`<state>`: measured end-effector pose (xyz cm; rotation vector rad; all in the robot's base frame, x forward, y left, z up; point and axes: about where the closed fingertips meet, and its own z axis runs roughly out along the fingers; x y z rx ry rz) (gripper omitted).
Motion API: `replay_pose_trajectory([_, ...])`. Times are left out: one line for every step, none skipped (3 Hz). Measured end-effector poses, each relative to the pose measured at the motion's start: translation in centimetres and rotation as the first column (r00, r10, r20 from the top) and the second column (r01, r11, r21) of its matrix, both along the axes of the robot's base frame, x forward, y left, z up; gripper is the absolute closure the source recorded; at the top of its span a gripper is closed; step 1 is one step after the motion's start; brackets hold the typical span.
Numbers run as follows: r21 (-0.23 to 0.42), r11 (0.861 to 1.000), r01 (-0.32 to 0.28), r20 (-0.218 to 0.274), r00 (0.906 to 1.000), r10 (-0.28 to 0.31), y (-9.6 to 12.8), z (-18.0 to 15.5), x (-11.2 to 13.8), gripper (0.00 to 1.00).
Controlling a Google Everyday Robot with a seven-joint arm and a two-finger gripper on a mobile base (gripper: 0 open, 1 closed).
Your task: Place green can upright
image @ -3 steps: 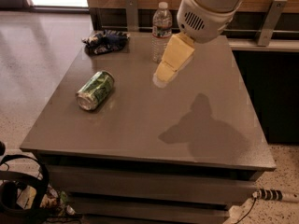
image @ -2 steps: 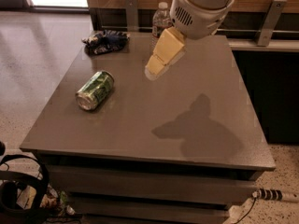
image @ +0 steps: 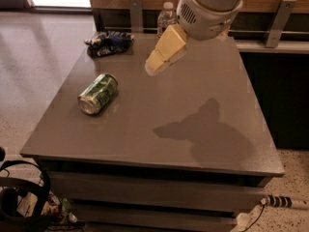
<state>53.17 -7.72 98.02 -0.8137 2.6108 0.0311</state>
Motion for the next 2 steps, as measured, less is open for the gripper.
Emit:
replay_pose_trajectory([0.199,0.952,0.232,-0.097,0.9715,-0.217,1.6,-2.7,2.3,0.0])
replay_pose_trajectory([0.254,0.889,0.381,-0.161,0.9229,-0.35,2.4,-3.7,3.0,0.0])
